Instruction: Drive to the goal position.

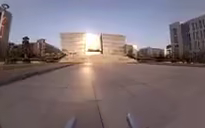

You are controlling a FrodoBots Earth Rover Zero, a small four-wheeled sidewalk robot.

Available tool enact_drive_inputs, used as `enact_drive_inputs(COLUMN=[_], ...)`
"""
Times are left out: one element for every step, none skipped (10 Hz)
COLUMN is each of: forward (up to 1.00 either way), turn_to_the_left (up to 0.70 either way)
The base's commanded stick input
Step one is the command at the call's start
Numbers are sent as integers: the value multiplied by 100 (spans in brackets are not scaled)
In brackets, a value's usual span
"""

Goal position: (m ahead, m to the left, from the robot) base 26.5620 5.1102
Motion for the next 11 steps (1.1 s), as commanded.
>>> enact_drive_inputs(forward=[70, 70, 70, 70, 70, 70, 70, 70, 70, 70, 70], turn_to_the_left=[0, 0, 0, 0, 0, 0, 0, 0, 0, 0, 0])
